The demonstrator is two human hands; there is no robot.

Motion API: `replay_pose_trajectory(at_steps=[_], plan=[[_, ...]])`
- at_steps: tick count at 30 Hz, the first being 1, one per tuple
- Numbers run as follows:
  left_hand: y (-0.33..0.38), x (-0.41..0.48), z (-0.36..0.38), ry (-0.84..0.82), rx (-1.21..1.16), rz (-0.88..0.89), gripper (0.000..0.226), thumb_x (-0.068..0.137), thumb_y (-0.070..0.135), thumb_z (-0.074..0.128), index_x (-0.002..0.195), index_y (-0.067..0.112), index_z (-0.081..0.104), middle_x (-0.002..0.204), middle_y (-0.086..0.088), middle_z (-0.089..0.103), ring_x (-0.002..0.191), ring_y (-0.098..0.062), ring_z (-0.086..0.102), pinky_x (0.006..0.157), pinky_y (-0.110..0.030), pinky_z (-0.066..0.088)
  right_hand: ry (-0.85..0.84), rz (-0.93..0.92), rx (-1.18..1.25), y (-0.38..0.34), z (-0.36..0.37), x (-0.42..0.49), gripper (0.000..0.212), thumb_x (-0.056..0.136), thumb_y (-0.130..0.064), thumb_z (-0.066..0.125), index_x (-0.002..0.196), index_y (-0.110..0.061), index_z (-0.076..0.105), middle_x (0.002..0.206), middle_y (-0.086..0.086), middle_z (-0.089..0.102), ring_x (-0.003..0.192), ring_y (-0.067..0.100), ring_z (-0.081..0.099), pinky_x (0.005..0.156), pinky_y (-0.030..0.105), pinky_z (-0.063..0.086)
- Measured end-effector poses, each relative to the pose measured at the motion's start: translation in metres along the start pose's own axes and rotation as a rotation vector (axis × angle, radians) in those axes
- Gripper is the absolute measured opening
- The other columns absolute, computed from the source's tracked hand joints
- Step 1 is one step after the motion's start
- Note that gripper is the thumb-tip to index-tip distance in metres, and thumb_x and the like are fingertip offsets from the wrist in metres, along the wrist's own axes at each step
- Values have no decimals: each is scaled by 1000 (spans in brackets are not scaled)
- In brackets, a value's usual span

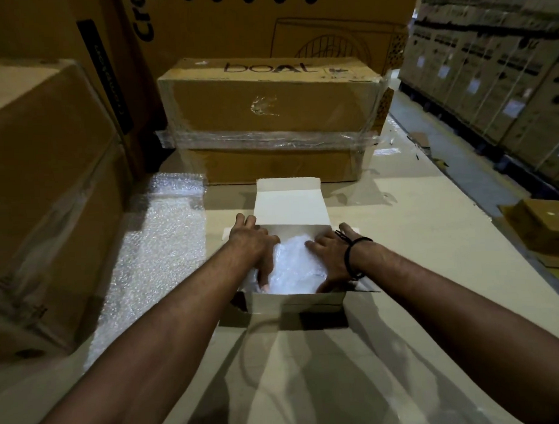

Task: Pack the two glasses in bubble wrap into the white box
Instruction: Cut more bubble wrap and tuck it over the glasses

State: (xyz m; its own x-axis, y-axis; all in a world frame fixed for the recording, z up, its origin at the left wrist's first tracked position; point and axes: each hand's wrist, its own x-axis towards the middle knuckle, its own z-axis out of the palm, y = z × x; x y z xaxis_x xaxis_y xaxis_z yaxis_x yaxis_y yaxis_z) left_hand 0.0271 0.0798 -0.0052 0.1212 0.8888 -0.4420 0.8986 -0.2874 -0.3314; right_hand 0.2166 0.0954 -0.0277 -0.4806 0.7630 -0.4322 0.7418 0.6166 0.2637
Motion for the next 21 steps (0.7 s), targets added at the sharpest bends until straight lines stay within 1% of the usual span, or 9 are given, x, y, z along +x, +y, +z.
replay_pose_trajectory(at_steps=[2, 4, 6, 9, 11, 13, 16, 19, 21], plan=[[-3, -1, -1, 7, -11, 9, 107, 51, 65, 82, 144, 40, 35, 151, -2, 39, 135, -31, 22, 106, -51, 14, -15, 3, -1, 0, -2, 0, 121, 58, -89, 49, 150, -23, 7, 155, 4, 25, 143, 25, 18, 113, 55, 6], [-7, -9, -2, 8, -74, 15, 110, 56, 63, 81, 149, 41, 26, 154, -3, 34, 139, -32, 17, 108, -50, 12, -2, -14, 22, 2, -6, -6, 122, 57, -90, 50, 151, -23, 9, 156, 2, 24, 144, 23, 17, 115, 55, 3], [-14, -24, -2, 8, -248, -6, 113, 63, 56, 82, 153, 40, 15, 157, -5, 27, 142, -34, 9, 112, -51, 12, 106, -21, 87, 9, -11, -15, 116, 55, -90, 49, 148, -27, 23, 153, -2, 31, 143, 20, 21, 116, 53, 3], [-31, -35, 7, 133, -403, -16, 88, 66, 50, 82, 140, 33, 37, 147, -6, 42, 142, -29, 19, 115, -54, 8, 221, -14, 47, 21, -20, -28, 94, 54, -92, 45, 126, -31, 49, 136, -9, 50, 138, 16, 28, 115, 53, 2], [-35, -35, 13, 159, -284, 22, 57, 69, 52, 78, 116, 29, 54, 137, 1, 52, 141, -22, 25, 115, -55, 4, 131, -19, -63, 23, -20, -28, 86, 57, -91, 41, 116, -30, 56, 131, -8, 53, 139, 20, 26, 113, 58, -3], [-31, -30, 17, 133, -132, 53, 41, 73, 56, 72, 101, 28, 62, 137, 5, 52, 140, -23, 27, 114, -58, 4, 28, -31, -142, 18, -14, -21, 85, 58, -91, 38, 113, -29, 61, 132, -4, 53, 142, 24, 19, 109, 64, -12], [-17, -24, 23, 110, 41, 56, 46, 77, 58, 64, 112, 29, 66, 137, 4, 52, 140, -27, 26, 112, -61, 3, -53, -35, -214, 8, -7, -11, 74, 63, -86, 36, 98, -29, 69, 126, 0, 56, 143, 29, 11, 103, 66, -19], [-8, -19, 28, 142, 69, 31, 48, 81, 54, 60, 122, 29, 63, 138, 0, 50, 140, -32, 23, 113, -61, 2, -74, -24, -254, 5, -4, -7, 66, 68, -82, 37, 81, -27, 72, 119, 1, 57, 143, 31, 8, 100, 67, -21], [-9, -21, 27, 144, 55, 40, 46, 81, 52, 61, 120, 27, 64, 140, 0, 49, 141, -32, 22, 114, -60, 2, -87, -8, -240, 6, -4, -8, 67, 70, -82, 37, 90, -28, 72, 127, 1, 54, 144, 31, 4, 101, 65, -21]])
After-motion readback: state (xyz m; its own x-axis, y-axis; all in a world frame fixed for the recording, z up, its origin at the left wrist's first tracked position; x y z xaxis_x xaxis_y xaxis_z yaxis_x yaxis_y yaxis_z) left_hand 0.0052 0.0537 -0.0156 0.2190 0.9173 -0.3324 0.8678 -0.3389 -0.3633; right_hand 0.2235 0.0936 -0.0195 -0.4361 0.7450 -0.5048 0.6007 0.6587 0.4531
